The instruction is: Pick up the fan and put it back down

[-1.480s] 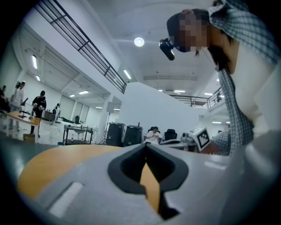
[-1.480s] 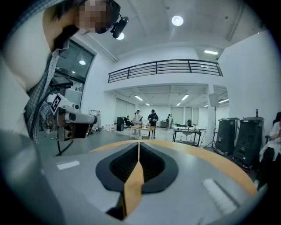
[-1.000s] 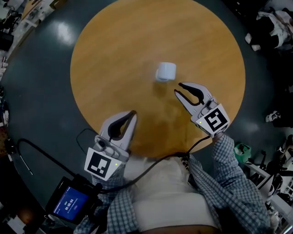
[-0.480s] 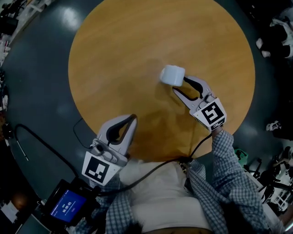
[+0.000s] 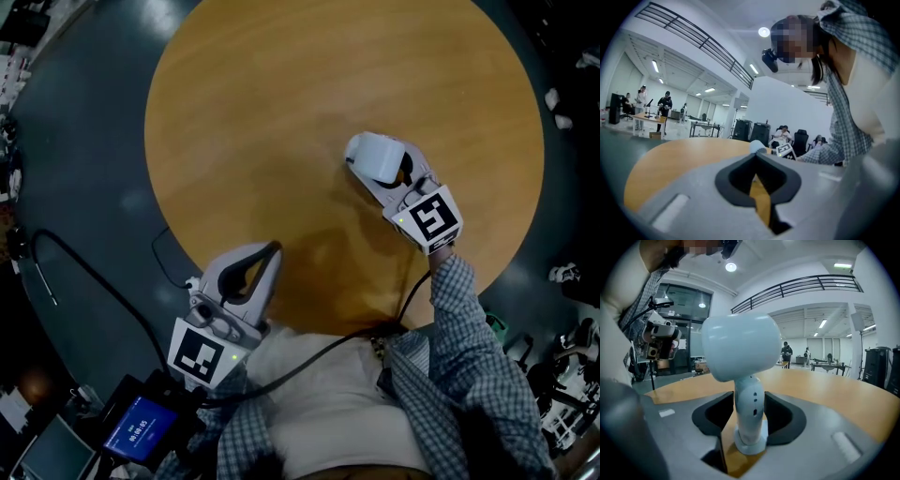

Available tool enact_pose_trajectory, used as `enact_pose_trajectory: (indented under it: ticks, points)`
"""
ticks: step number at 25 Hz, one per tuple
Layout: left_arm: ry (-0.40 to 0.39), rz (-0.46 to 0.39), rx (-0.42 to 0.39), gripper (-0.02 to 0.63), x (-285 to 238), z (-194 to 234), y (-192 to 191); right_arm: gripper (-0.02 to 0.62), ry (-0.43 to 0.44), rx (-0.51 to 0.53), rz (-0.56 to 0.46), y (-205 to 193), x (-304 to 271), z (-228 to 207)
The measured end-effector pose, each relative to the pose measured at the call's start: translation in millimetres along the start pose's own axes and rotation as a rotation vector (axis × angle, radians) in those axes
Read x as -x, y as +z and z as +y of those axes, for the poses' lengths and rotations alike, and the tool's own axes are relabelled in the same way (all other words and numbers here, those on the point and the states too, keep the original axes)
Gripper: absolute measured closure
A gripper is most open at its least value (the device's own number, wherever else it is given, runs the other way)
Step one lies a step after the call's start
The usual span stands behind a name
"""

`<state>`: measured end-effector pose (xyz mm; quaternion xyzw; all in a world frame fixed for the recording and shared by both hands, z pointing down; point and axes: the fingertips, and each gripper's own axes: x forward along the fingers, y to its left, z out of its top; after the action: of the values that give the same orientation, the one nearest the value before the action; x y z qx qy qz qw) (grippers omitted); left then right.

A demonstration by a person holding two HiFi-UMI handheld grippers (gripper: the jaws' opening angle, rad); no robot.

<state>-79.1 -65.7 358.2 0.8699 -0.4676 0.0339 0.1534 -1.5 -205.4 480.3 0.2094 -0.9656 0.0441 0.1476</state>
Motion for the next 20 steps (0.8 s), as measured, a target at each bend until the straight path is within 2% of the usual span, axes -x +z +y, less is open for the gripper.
enact_pose_trajectory:
  ticks: [6,8,10,20]
  points:
    - [0.034,0.015,0.004,0.607,5.3,5.8,-6.7,0.402,0.033,-0.027,-0.081,21.6,-14.0,7.0]
    - [0.037,0.016,0.008,0.607,5.5,6.0,-8.2,0.428,0.027,-0.018,-0.114,30.2,-13.7,7.0]
    - [0.039,0.014,0.015,0.607,5.6,5.7,-8.6,0.467,0.023,0.016,-0.119,33.3,-13.4,8.2]
    - [0.026,0.005,0.010,0.607,4.8,4.2,-5.8,0.471,0.014,0.037,-0.118,43.6,-4.1,5.3]
